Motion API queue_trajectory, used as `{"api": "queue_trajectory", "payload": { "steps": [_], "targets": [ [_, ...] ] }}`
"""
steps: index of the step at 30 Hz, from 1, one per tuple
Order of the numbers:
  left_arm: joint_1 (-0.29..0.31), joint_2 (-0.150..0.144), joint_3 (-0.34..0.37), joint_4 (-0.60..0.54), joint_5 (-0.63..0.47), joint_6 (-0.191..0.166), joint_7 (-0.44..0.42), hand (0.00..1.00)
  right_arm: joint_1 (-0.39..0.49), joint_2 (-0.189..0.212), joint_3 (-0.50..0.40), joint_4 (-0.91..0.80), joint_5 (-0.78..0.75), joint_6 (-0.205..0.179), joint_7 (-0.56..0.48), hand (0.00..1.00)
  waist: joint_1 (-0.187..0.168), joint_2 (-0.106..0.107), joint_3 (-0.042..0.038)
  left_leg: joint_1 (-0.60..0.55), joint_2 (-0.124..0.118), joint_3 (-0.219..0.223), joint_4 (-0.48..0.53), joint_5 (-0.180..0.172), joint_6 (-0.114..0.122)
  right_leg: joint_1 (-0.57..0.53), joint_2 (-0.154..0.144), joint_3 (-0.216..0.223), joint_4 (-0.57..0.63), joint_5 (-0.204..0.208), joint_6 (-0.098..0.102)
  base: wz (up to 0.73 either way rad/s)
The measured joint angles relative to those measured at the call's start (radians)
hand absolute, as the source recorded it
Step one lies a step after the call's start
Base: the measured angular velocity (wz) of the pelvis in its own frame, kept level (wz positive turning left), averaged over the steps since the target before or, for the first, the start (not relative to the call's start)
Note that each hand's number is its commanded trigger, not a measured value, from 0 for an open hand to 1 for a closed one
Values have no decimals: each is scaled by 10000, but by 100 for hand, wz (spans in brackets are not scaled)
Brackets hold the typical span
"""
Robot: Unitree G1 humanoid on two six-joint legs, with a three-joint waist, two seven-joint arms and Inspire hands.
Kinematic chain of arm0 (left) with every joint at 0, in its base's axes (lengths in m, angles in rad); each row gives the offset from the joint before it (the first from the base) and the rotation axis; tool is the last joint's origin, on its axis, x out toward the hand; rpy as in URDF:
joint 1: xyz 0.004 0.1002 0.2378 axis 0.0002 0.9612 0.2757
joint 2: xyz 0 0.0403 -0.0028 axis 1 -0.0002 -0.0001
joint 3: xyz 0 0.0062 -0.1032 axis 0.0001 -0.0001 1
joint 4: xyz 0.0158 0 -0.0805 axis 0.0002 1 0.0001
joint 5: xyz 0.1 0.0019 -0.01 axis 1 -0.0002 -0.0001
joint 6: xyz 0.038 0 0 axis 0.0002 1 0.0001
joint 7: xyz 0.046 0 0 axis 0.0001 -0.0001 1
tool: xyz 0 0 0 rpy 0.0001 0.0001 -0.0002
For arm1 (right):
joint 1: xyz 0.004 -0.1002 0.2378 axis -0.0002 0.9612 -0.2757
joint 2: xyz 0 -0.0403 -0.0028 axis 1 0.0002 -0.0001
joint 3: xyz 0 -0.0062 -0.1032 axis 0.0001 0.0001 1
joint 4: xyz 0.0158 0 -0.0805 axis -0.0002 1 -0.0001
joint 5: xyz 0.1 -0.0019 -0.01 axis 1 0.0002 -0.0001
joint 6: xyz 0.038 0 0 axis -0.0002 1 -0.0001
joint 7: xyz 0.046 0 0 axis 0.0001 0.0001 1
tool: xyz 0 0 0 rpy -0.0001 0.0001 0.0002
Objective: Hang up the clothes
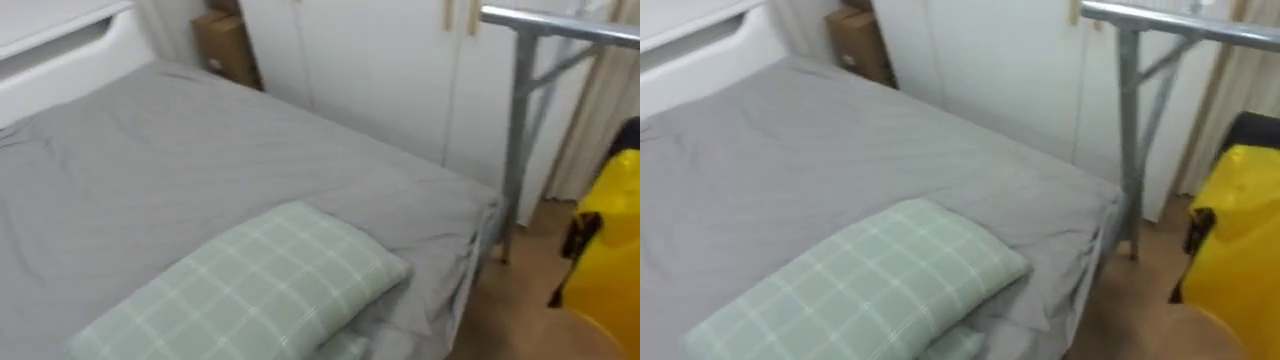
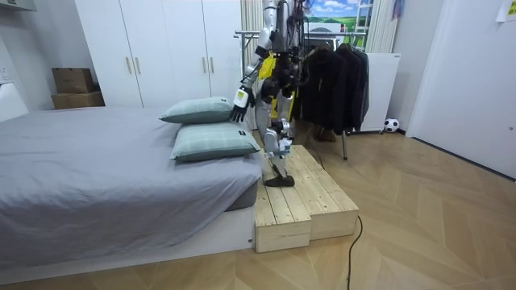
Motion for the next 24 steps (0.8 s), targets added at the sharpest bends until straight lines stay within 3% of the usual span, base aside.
{"api": "queue_trajectory", "payload": {
  "steps": [4,7,9,11,13,16,17,19,21,22,23,24],
  "targets": [
    [149,-22,95,196,-325,-78,114,0,123,-2,-187,86,302,20,-76,0,210,-143,-24,179,-241,-36,-702,-40,5,220,-587,-1136,728,-308,114,84],
    [377,-159,248,205,-755,-163,268,0,252,-1,-271,67,1015,91,-281,0,245,-188,-67,289,-447,-321,-1048,-98,161,369,-1070,-1292,1358,-433,273,42],
    [427,-172,369,258,-887,-173,272,0,340,13,-304,48,1415,218,-295,0,190,-253,-109,337,-571,-620,-1121,-43,259,512,-1201,-1199,1547,-395,351,52],
    [416,-165,468,396,-1047,-183,301,0,508,26,-379,-17,1595,219,-269,0,-1,-315,-139,339,-641,-1128,-1116,51,376,643,-1226,-515,1666,-272,561,88],
    [408,-82,467,442,-1198,-270,301,0,812,52,-383,-4,1647,261,-260,0,-84,-471,-114,378,-813,-1994,-1117,139,471,822,-999,1353,1586,-92,859,112],
    [472,53,467,783,-1621,-278,288,0,876,159,-493,-3,1659,473,-300,0,-50,-564,-96,422,-964,-2826,-1098,178,569,1243,-634,2506,1206,129,1203,83],
    [499,85,463,851,-1691,-264,285,0,873,182,-500,-3,1661,497,-313,0,-62,-582,-99,417,-1018,-2997,-1092,181,585,1360,-598,2648,1066,149,1233,77],
    [711,105,443,911,-1971,-258,284,0,918,205,-501,1,1788,661,-406,0,-38,-627,-81,413,-1224,-3683,-1083,154,685,1678,-449,3376,735,236,1349,81],
    [896,105,429,937,-1969,-259,295,0,1010,241,-505,-5,2032,676,-466,0,-55,-634,-69,435,-1341,-4237,-1013,141,760,1713,-395,3797,762,230,1357,79],
    [974,113,433,970,-1973,-260,324,0,1022,295,-490,13,2117,678,-497,0,34,-607,-48,435,-1349,-4633,-942,161,782,1680,-100,4484,379,22,1286,63],
    [1001,133,443,985,-1968,-261,351,0,1008,348,-482,17,2164,677,-506,0,98,-565,-56,413,-1351,-4872,-927,180,778,1652,158,4863,-92,-68,1201,43],
    [1005,219,495,1039,-1960,-272,407,0,963,497,-440,11,2191,668,-524,0,203,-642,58,326,-1354,-5090,-776,195,747,1537,558,5352,-1134,224,1058,56]
  ]
}}
